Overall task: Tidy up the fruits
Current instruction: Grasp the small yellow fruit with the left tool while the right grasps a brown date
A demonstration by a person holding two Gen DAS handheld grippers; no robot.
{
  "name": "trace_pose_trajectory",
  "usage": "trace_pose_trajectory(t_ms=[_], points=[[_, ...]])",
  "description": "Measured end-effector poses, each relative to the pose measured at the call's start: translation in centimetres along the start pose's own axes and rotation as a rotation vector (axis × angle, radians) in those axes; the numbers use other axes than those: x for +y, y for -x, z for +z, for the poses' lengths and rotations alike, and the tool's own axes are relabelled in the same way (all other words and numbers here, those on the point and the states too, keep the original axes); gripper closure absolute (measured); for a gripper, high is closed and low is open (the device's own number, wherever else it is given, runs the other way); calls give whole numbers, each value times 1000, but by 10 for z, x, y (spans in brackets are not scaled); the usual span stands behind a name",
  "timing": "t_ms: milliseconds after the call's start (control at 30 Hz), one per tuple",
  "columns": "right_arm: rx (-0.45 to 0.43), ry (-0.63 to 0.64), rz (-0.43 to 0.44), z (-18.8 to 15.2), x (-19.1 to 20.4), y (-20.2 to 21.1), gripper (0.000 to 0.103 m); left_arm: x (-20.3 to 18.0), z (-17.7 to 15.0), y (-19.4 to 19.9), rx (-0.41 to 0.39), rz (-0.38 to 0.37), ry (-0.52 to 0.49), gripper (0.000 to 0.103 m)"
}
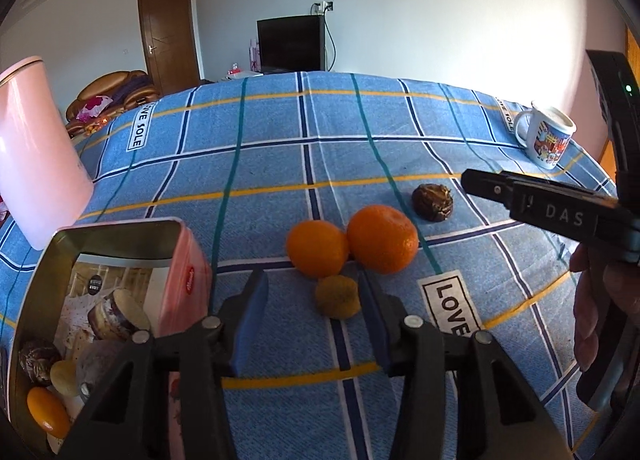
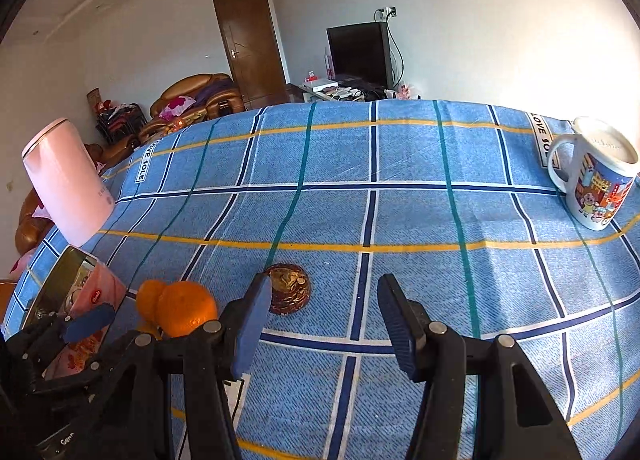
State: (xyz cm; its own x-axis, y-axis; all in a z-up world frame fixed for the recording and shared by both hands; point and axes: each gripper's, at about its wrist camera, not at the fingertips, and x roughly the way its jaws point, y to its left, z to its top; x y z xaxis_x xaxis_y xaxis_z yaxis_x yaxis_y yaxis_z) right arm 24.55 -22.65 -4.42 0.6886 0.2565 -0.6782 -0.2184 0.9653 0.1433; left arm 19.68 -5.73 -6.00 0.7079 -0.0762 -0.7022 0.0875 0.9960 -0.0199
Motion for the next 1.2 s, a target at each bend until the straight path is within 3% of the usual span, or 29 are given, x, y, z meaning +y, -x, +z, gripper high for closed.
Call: trace_pose_trajectory(t_ms=[467,600,633,667,733,900,1200], points=[[93,11,12,6,14,-41,48,-5,4,-27,115,-72,16,55],[125,2,52,5,17,-47,52,-6,4,-26,111,-75,19,67],[139,6,64,3,18,-49,53,-6,4,-26,111,-80,18,74],[136,11,60,3,19,-49,55,-6,3,-26,110,-82,18,74],[130,10,73,3,19,-46,72,-6,3,-25,108,-85,22,74],[123,-23,88,-2,10,-38,75,-5,2,-18,74,-87,26,74],[23,-18,99,-12,7,-3,75,-2,2,0,-21,-64,33,74]])
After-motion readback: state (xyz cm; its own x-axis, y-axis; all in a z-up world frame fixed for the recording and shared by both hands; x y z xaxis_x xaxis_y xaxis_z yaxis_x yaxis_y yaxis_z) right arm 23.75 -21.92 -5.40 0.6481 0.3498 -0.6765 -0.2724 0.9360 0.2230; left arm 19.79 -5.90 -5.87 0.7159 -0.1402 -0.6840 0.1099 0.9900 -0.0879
